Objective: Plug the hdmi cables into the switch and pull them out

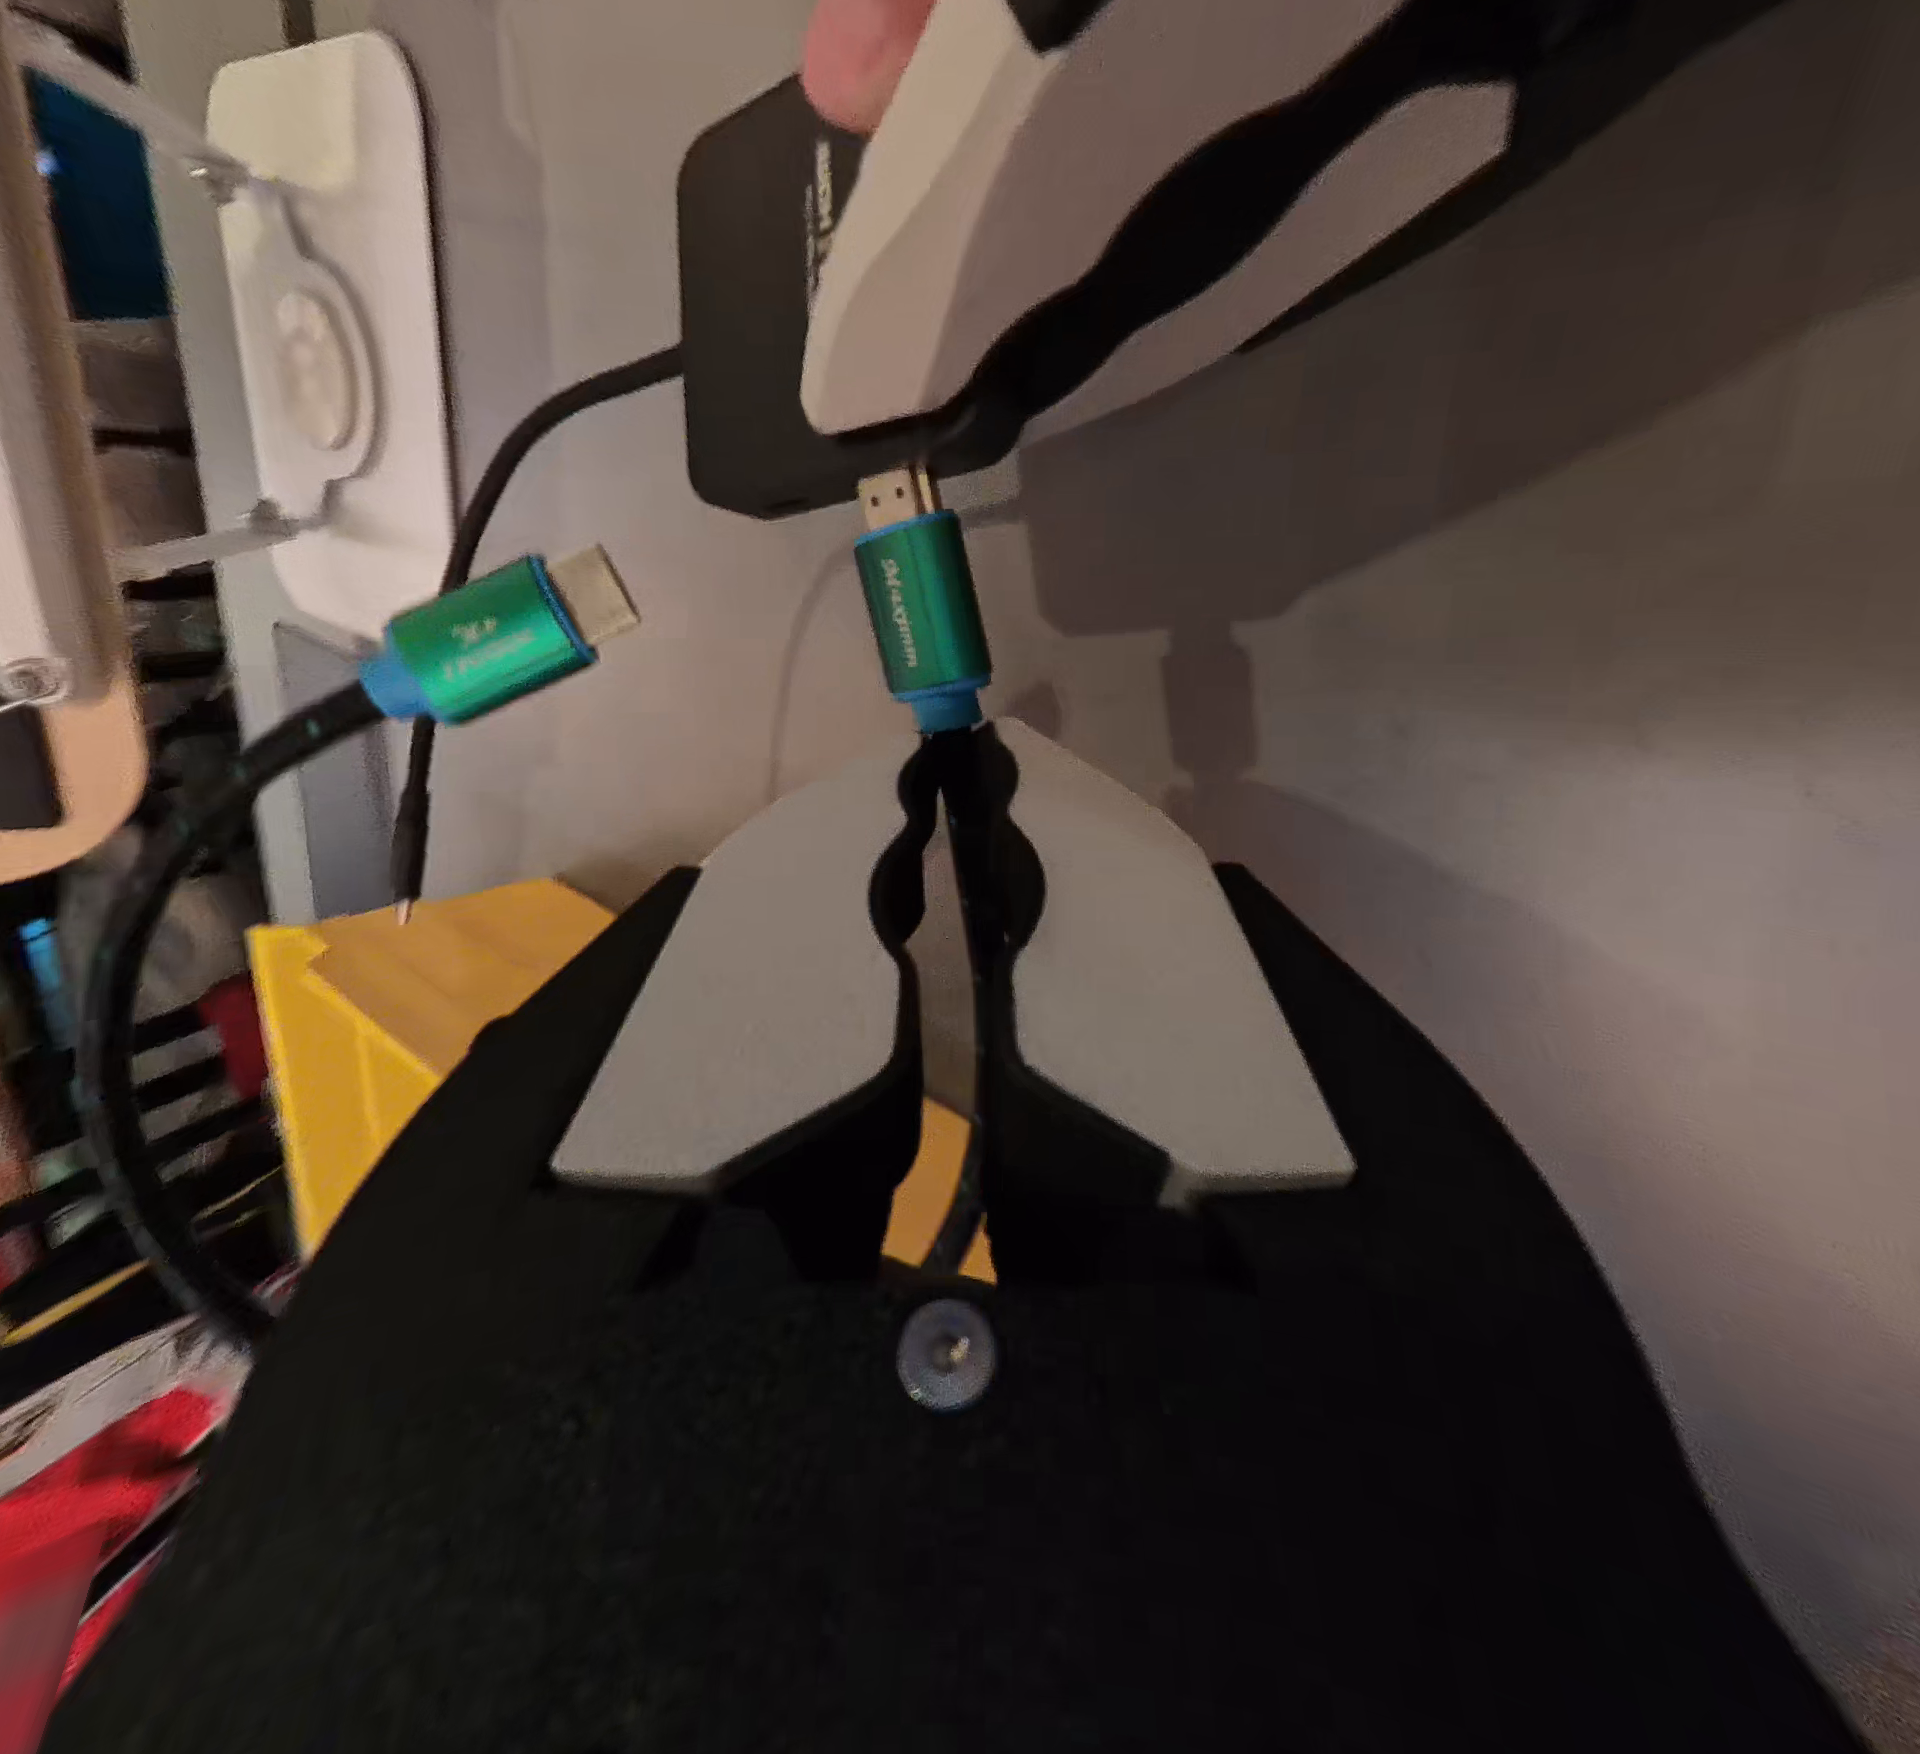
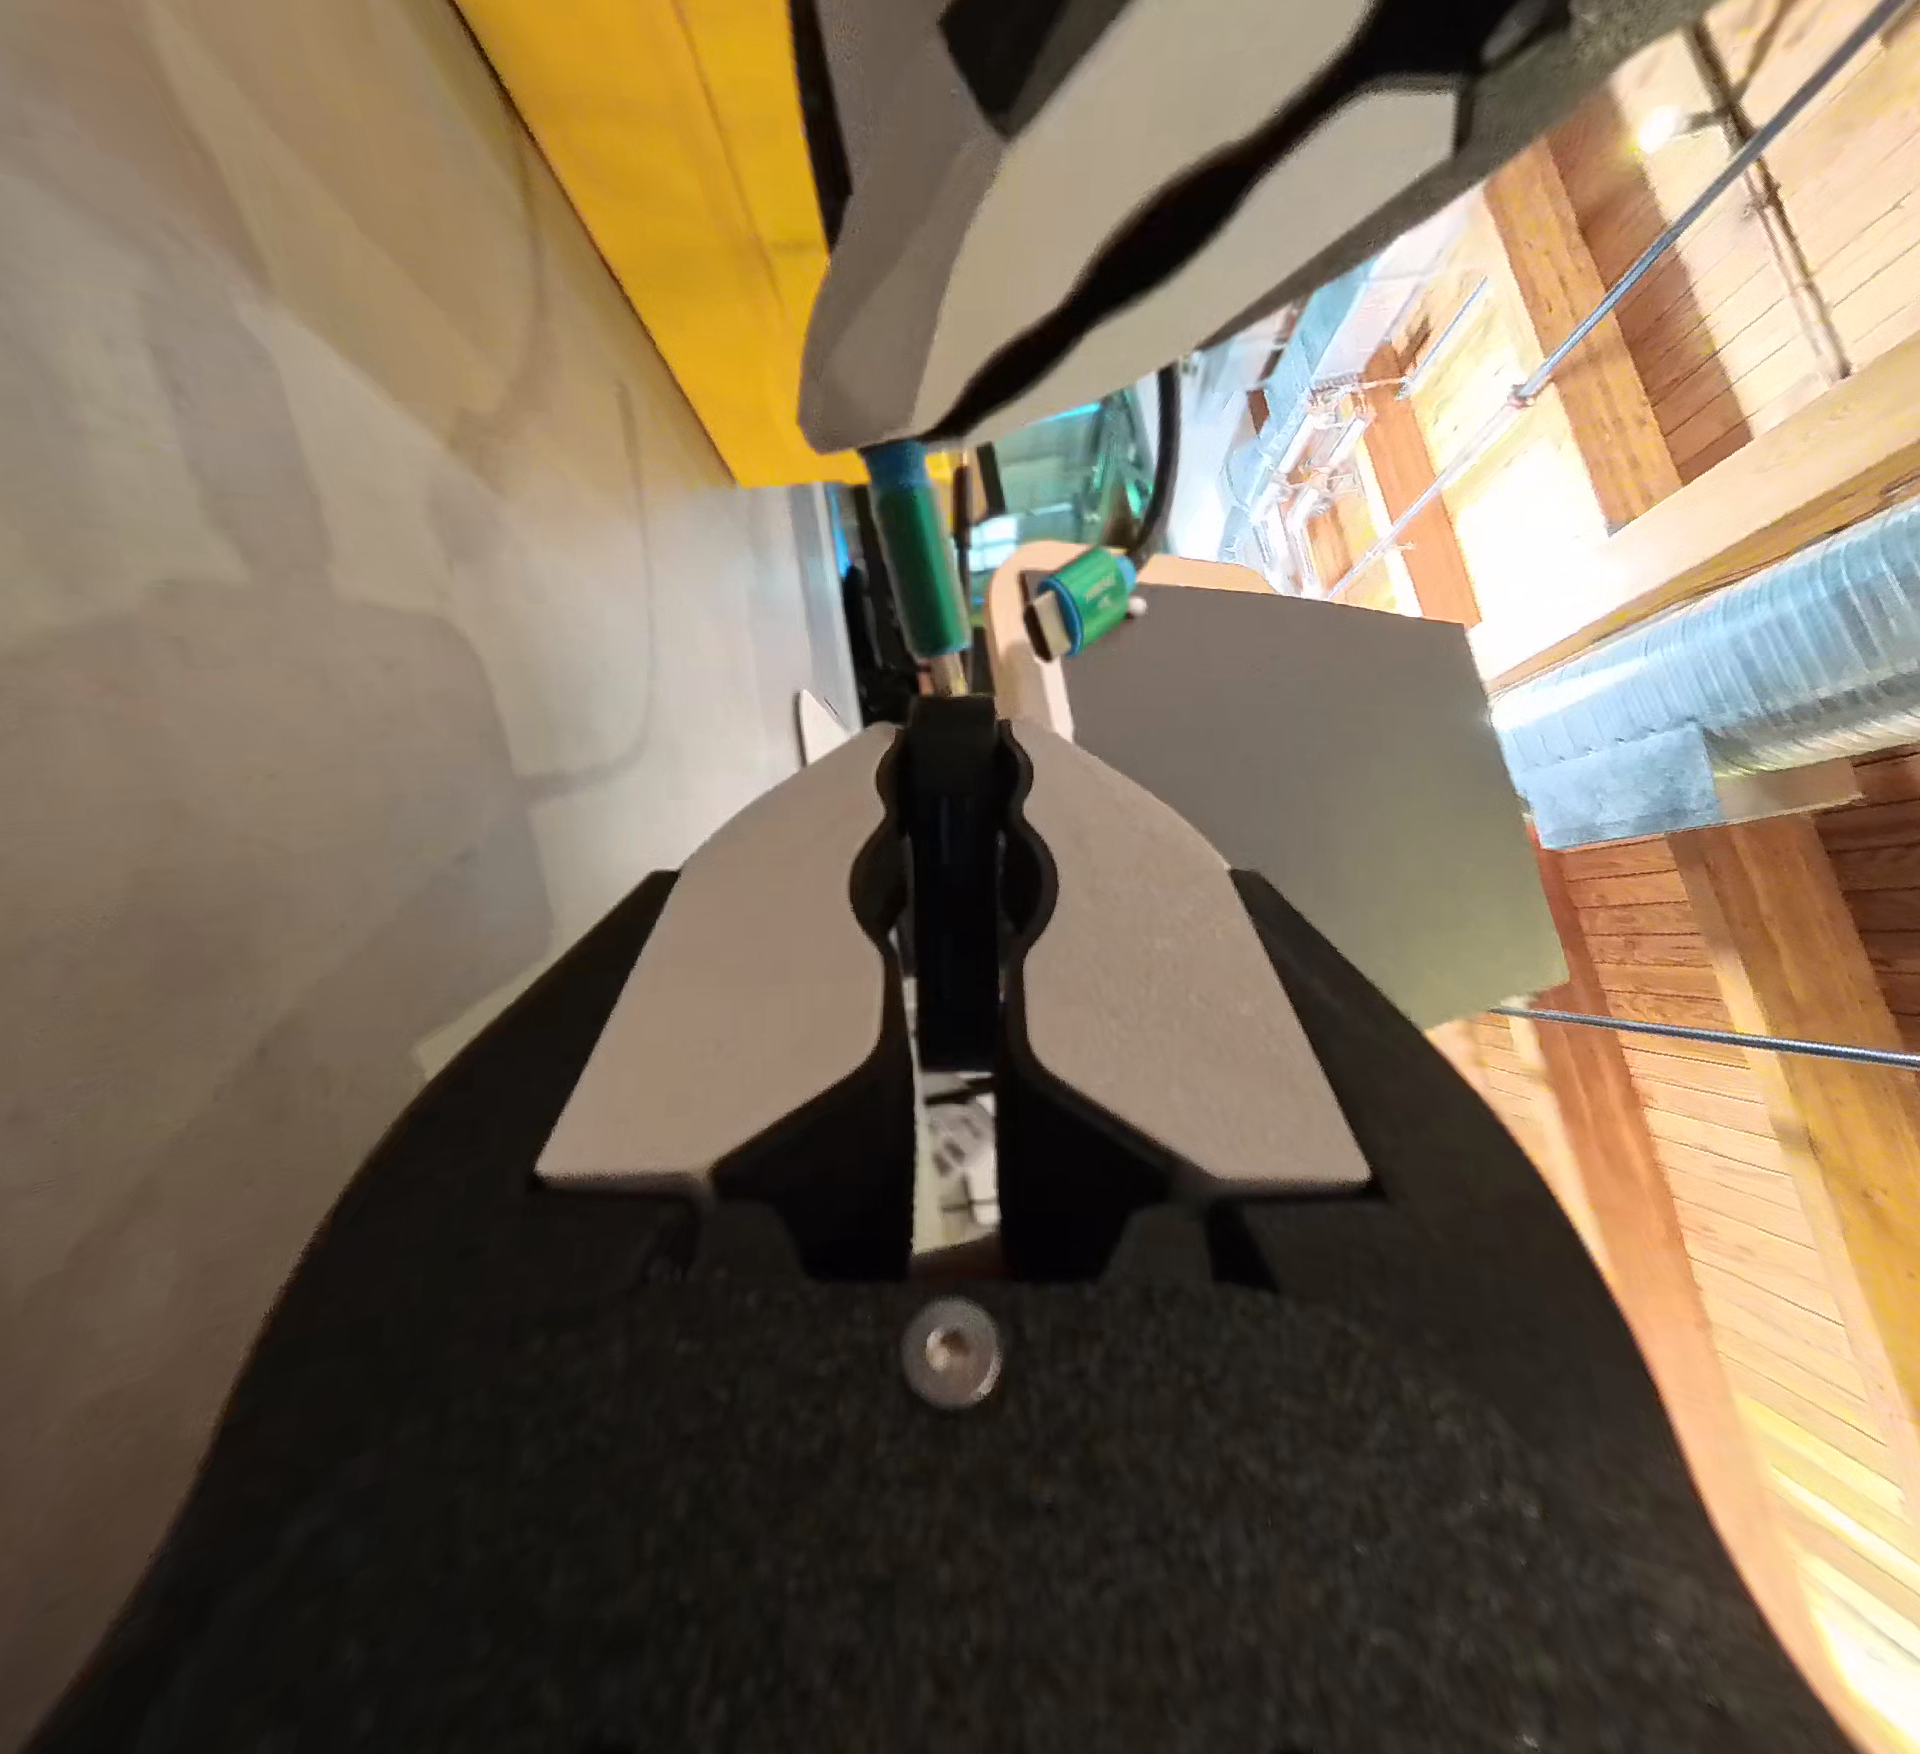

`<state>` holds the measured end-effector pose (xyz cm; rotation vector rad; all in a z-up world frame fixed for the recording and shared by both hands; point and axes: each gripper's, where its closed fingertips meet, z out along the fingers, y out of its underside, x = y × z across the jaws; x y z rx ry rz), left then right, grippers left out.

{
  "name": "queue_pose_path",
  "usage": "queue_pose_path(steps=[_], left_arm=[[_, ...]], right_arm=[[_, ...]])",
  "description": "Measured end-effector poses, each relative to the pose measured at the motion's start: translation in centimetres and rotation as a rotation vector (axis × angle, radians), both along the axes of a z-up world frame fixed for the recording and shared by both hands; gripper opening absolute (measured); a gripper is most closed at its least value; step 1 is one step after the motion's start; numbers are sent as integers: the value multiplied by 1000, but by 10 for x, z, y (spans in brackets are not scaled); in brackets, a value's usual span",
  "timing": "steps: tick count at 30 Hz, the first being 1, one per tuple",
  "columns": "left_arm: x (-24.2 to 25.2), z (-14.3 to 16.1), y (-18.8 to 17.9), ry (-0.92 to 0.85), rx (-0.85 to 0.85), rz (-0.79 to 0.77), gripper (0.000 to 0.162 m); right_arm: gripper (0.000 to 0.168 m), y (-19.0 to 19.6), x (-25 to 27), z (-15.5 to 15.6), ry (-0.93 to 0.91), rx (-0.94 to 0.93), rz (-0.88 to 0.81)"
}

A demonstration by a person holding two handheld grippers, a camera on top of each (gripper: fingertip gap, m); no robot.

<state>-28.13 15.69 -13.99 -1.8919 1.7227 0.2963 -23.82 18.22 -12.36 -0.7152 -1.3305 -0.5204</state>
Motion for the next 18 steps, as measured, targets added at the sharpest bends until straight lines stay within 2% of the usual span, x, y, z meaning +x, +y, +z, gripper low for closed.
queue_pose_path(steps=[2, 6, 12, 14, 18], left_arm=[[2, 0, -4, -60, -64, 2, 7], [7, -3, -5, -220, -230, 89, 8], [12, -2, -6, -406, -432, 130, 7], [12, -1, -8, -429, -463, 117, 7], [3, -1, -19, -344, -517, 44, 7]], right_arm=[[13, -2, -1, -2, 31, -54, 32], [13, 2, 1, 2, 48, -59, 37], [13, 0, 3, 5, 63, -71, 51], [13, -1, 2, 6, 71, -88, 63], [13, -13, -5, 4, 44, -94, 125]])
